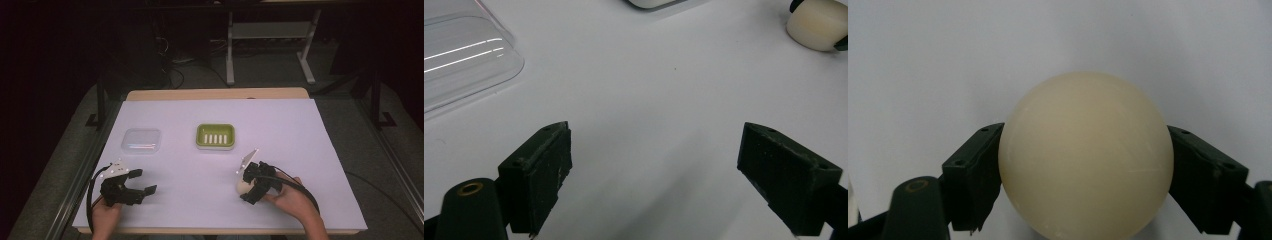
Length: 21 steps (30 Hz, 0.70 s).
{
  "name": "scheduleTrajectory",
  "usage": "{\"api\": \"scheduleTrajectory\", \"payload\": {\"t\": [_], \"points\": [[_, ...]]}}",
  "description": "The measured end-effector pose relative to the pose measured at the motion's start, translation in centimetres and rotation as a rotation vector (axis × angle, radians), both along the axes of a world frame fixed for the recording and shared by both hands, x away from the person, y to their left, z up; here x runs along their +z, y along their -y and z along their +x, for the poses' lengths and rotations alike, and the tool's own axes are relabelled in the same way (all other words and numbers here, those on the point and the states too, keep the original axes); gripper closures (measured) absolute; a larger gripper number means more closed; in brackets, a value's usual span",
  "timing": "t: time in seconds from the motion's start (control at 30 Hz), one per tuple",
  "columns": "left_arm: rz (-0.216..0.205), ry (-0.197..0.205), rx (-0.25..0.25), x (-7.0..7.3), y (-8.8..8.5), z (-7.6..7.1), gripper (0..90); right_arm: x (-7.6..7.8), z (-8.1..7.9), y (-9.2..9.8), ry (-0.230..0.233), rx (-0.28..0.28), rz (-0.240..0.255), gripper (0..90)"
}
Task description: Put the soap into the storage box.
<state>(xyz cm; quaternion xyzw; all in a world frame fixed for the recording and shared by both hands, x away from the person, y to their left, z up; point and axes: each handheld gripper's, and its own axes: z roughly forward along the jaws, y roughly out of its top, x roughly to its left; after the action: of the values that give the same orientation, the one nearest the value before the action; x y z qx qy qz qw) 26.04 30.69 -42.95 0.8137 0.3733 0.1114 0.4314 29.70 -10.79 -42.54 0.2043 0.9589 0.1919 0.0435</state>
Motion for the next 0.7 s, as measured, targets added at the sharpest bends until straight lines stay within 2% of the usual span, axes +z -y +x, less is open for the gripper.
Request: {"api": "scheduleTrajectory", "payload": {"t": [0.7], "points": [[0.000, 0.001, 0.000, 0.01, -0.08, 0.02, 13.6, -0.01, -0.11, -0.23, -0.002, 0.001, -0.021, 23.4]]}}
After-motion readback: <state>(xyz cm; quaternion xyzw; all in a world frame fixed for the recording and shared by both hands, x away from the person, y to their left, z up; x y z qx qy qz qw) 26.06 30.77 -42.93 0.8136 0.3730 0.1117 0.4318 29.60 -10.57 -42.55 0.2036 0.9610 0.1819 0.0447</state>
